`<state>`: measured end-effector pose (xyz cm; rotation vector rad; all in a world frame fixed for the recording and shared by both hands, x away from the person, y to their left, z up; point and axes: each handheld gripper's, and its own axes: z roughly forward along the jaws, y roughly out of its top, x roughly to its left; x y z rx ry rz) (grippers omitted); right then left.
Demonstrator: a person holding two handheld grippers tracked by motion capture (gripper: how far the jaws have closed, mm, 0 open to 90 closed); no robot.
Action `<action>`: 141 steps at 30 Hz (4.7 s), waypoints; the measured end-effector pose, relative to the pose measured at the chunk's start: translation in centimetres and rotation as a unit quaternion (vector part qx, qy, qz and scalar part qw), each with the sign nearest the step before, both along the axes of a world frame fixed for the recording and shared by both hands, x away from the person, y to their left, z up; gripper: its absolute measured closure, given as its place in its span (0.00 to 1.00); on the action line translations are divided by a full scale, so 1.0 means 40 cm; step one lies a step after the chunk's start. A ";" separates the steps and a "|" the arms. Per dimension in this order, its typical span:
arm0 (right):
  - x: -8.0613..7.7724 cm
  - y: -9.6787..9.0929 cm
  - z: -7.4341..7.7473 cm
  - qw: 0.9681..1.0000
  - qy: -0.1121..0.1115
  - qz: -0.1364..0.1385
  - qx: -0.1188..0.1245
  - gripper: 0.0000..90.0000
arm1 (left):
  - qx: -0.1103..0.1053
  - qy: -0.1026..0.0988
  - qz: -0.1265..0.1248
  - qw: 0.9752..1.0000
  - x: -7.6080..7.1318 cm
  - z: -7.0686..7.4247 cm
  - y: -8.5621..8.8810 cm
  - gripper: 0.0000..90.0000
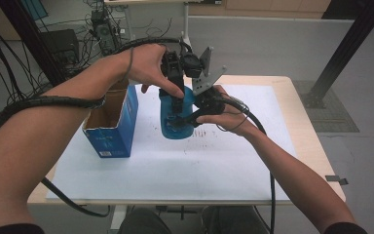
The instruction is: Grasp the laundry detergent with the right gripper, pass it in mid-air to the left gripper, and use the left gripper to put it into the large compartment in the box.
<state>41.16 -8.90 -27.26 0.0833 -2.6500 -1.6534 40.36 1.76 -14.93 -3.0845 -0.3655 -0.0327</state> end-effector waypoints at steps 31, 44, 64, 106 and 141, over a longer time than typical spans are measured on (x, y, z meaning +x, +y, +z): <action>-0.001 0.004 -0.006 1.000 0.010 0.005 -0.005 0.48 | 0.001 0.006 0.001 1.000 -0.002 -0.007 0.001 0.42; 0.003 0.004 -0.006 1.000 0.005 0.007 0.000 0.48 | -0.002 0.004 -0.001 1.000 -0.001 -0.005 -0.002 0.42; 0.000 0.007 -0.004 1.000 0.004 0.008 0.000 0.48 | -0.002 0.005 0.000 1.000 -0.005 -0.001 0.000 0.42; -0.004 0.007 0.002 1.000 0.008 0.007 0.005 0.46 | -0.001 0.007 0.012 1.000 -0.010 0.011 0.005 0.42; -0.022 -0.272 0.072 0.957 0.060 -0.185 -0.216 0.07 | -0.023 -0.063 0.271 0.960 0.035 0.219 0.183 0.42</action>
